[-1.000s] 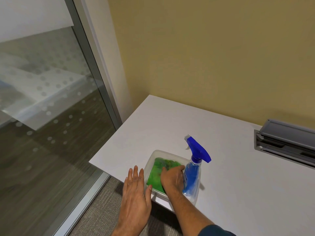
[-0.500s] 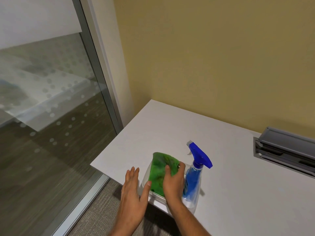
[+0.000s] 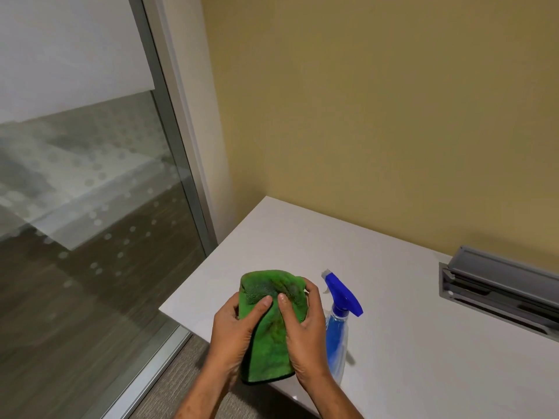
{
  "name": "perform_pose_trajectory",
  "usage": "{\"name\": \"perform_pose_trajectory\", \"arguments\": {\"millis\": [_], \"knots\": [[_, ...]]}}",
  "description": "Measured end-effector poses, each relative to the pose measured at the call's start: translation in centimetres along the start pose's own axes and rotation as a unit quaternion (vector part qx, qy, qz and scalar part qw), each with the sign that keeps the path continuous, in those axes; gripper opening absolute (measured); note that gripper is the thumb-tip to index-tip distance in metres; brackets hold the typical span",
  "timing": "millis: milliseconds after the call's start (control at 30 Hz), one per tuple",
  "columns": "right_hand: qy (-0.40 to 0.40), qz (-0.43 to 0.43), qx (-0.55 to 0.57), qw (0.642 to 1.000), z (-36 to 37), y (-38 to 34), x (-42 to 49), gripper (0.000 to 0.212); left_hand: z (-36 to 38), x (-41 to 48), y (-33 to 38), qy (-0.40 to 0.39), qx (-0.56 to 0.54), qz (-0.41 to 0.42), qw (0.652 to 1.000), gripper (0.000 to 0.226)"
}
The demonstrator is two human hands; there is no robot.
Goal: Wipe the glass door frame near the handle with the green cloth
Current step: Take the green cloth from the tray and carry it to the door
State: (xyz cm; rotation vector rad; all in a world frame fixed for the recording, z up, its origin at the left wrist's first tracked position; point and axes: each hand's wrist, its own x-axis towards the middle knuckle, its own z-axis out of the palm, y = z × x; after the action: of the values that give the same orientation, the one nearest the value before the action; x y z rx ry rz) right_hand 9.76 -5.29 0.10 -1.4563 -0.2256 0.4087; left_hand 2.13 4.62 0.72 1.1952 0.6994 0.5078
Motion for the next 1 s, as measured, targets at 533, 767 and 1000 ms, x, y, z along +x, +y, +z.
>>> {"name": "perform_pose_trajectory", "arguments": {"millis": [533, 767, 1000], "knots": [[0.214, -0.009, -0.093, 0.972, -6.0, 0.7, 0.0, 0.074, 3.1, 0.8, 1.8, 0.105, -0.114, 0.036, 0.987, 0.046], [-0.025, 0.018, -0.036, 0.999, -7.7, 0.5, 4.6, 0.035, 2.1, 1.2, 1.2, 0.123, -0.182, -0.012, 0.975, 0.036], [-0.11, -0.004, -0.057, 0.992, -6.4, -0.5, 4.5, 0.034, 1.4, 1.2, 2.1, 0.117, -0.24, -0.009, 0.964, 0.033]]}}
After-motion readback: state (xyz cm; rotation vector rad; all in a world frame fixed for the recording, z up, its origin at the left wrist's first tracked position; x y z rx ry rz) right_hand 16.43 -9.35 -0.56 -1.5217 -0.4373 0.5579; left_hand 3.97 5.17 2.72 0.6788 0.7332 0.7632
